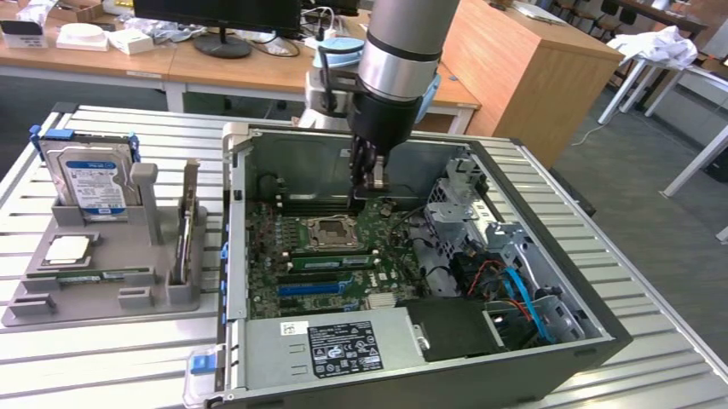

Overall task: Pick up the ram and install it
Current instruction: 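Press down the ram until it locks into place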

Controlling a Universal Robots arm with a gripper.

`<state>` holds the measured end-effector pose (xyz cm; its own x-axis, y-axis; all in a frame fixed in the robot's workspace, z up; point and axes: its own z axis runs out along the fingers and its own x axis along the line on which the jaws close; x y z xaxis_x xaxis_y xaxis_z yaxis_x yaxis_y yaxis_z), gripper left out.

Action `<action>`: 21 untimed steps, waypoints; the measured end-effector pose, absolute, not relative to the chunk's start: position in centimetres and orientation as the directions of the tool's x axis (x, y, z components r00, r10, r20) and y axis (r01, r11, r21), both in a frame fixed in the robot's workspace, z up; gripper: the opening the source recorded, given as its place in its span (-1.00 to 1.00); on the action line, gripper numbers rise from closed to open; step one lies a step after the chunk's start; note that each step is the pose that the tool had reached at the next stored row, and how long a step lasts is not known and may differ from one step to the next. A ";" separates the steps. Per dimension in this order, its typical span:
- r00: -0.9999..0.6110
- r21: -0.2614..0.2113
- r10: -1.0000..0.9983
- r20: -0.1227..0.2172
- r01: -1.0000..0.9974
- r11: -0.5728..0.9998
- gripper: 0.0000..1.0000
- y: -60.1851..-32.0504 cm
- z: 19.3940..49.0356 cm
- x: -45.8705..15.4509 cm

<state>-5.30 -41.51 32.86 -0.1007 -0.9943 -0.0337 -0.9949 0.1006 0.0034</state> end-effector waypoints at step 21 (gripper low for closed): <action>-0.455 0.003 -0.890 -0.034 -0.890 0.455 -0.80 -41.5 32.7 -5.3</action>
<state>-5.30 -41.51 32.68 -0.4550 -0.8898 -0.0340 -0.8904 0.4552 0.0034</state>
